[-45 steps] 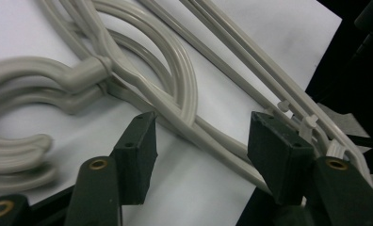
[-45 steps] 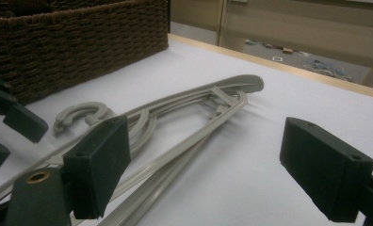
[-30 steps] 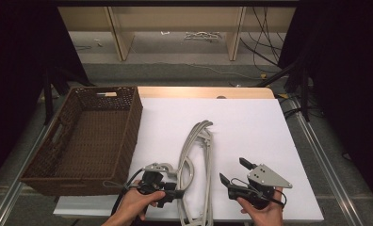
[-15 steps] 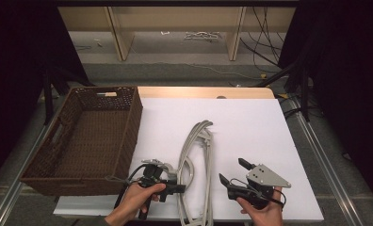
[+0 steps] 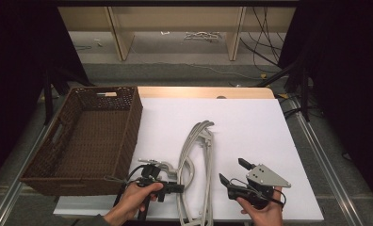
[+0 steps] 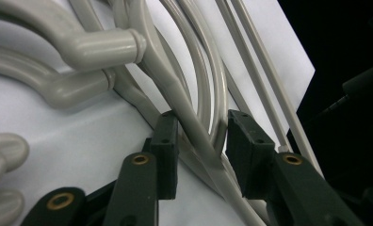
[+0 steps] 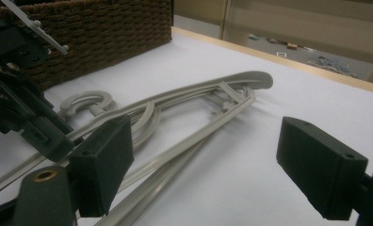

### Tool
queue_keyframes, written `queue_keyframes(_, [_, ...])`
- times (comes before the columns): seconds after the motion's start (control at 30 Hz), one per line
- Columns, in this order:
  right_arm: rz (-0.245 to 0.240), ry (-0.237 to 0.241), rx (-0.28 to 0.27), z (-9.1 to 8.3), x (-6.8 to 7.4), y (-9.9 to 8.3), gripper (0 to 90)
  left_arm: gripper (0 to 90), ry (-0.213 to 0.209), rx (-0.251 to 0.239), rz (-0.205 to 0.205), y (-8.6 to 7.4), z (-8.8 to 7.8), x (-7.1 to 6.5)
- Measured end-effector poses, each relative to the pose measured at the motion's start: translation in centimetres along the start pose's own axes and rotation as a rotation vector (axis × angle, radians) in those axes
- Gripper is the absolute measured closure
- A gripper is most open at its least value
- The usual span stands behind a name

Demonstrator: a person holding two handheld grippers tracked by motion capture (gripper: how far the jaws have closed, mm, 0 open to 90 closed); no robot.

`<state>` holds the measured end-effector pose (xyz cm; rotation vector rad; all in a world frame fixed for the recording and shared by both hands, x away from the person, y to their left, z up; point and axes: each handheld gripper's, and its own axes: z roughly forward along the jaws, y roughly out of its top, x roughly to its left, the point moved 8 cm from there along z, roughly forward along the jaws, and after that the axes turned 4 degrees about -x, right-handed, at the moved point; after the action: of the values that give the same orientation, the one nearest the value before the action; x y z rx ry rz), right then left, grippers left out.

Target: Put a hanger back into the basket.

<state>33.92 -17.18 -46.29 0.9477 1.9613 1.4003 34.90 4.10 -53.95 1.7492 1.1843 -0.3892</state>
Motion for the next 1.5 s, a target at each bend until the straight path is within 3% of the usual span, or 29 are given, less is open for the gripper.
queue_keyframes(0.03, [0.000, -0.004, -0.004, 0.1, 0.0, 0.0, 20.3, 65.9, 0.002, 0.000, -0.049, -0.1, -0.1, -0.2])
queue_keyframes(0.1, [0.000, -0.002, -0.004, 0.1, 0.0, 0.0, 20.4, 67.1, -0.009, -0.017, -0.060, 0.0, -0.2, -0.3])
queue_keyframes(0.17, [-0.003, 0.003, 0.001, 0.0, 0.1, 0.0, 20.5, 69.6, -0.031, -0.034, -0.063, 0.3, -0.4, -0.5])
queue_keyframes(0.23, [-0.003, -0.002, -0.003, 0.1, 0.0, 0.0, 20.6, 70.4, -0.018, -0.055, -0.062, 0.5, -0.5, -0.6])
queue_keyframes(0.6, [-0.015, -0.004, -0.008, 0.1, -0.1, 0.0, 20.7, 75.0, -0.028, -0.129, -0.087, 1.3, -1.1, -1.2])
queue_keyframes(0.73, [-0.009, 0.004, -0.003, 0.1, 0.0, 0.0, 20.8, 76.6, -0.060, -0.155, -0.114, 1.5, -1.1, -1.7])
queue_keyframes(0.77, [-0.003, 0.003, 0.000, 0.1, 0.1, 0.0, 20.8, 77.6, -0.085, -0.158, -0.114, 1.7, -1.3, -2.1])
queue_keyframes(0.9, [-0.015, -0.004, -0.010, 0.1, -0.1, 0.0, 20.8, 78.6, -0.102, -0.184, -0.094, 2.1, -1.4, -2.8])
queue_keyframes(1.13, [0.002, -0.008, -0.025, -0.2, -0.4, 0.3, 21.3, 79.7, -0.101, -0.224, -0.091, 2.7, -1.9, -3.8])
queue_keyframes(1.17, [0.014, -0.004, -0.033, -0.2, -0.3, 0.4, 21.4, 79.7, -0.098, -0.232, -0.087, 2.8, -2.1, -3.9])
queue_keyframes(1.2, [0.011, -0.013, -0.032, -0.4, -0.5, 0.4, 21.6, 79.7, -0.123, -0.232, -0.064, 2.9, -2.2, -4.0])
queue_keyframes(1.27, [0.023, -0.016, -0.044, -0.6, -0.6, 0.6, 22.0, 79.7, -0.111, -0.245, -0.064, 3.0, -2.5, -4.2])
queue_keyframes(1.3, [0.020, -0.013, -0.064, -0.7, -0.7, 0.8, 22.3, 79.8, -0.123, -0.251, -0.044, 3.1, -2.6, -4.2])
queue_keyframes(1.33, [0.015, -0.017, -0.096, -0.7, -0.8, 1.2, 22.3, 79.8, -0.110, -0.258, -0.054, 3.2, -2.7, -4.3])
queue_keyframes(1.4, [0.018, -0.025, -0.105, -1.0, -1.0, 1.3, 22.3, 79.8, -0.127, -0.258, -0.036, 3.3, -2.9, -4.4])
queue_keyframes(1.43, [0.017, -0.024, -0.106, -1.0, -1.1, 1.3, 22.3, 79.8, -0.111, -0.262, -0.050, 3.3, -3.0, -4.6])
queue_keyframes(1.5, [0.026, -0.032, -0.107, -1.1, -1.2, 1.3, 22.3, 79.7, -0.134, -0.258, -0.040, 3.2, -3.0, -4.8])
